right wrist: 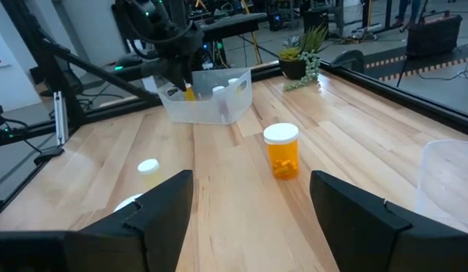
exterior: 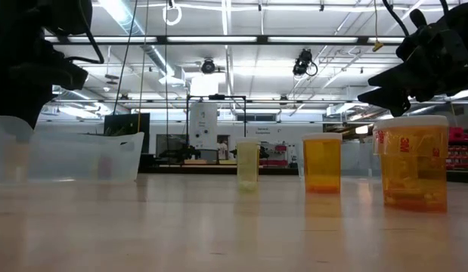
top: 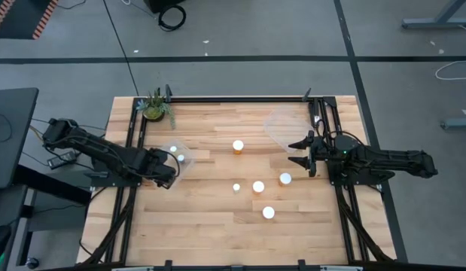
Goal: Pick and place medicine bottles into bin by pill shape (circle, oval)
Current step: Put the small orange pill bottle into the left transparent bin, then put the small yellow pill bottle into the left transparent bin
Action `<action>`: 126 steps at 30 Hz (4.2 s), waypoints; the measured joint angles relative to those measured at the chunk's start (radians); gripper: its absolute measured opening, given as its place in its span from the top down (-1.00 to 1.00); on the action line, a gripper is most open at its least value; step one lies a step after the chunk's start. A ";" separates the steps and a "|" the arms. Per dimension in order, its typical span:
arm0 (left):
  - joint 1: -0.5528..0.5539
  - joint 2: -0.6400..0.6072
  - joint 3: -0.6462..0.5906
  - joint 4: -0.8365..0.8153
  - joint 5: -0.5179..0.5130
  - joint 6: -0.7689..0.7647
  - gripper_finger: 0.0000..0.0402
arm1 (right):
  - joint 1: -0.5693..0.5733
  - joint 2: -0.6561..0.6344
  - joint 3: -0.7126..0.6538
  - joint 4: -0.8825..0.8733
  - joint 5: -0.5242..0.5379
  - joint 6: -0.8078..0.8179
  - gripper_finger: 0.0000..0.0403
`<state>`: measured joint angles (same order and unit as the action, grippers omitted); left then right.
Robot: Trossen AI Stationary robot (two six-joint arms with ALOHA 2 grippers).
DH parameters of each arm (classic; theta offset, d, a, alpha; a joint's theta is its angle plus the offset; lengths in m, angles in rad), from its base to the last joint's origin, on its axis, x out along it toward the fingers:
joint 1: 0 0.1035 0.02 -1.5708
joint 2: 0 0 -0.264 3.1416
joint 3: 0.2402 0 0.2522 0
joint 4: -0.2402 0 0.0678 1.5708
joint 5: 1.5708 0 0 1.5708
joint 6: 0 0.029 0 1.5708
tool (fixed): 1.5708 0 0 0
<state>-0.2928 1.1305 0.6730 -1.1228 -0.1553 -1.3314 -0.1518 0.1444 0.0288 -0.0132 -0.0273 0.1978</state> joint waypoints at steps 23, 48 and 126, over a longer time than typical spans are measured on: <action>0.003 0.001 0.001 -0.021 -0.060 0.064 -0.04 | 0.000 0.000 0.000 0.000 0.000 0.000 -0.35; 0.100 0.032 0.190 0.402 -0.273 0.454 0.03 | 0.000 0.000 0.000 0.000 0.000 0.000 -0.35; 0.064 0.901 0.809 0.568 -0.067 1.028 0.30 | 0.000 0.019 0.000 -0.008 0.000 0.000 -0.35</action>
<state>-0.2287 2.0312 1.4818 -0.5545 -0.2222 -0.3036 -0.1520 0.1631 0.0284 -0.0212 -0.0273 0.1976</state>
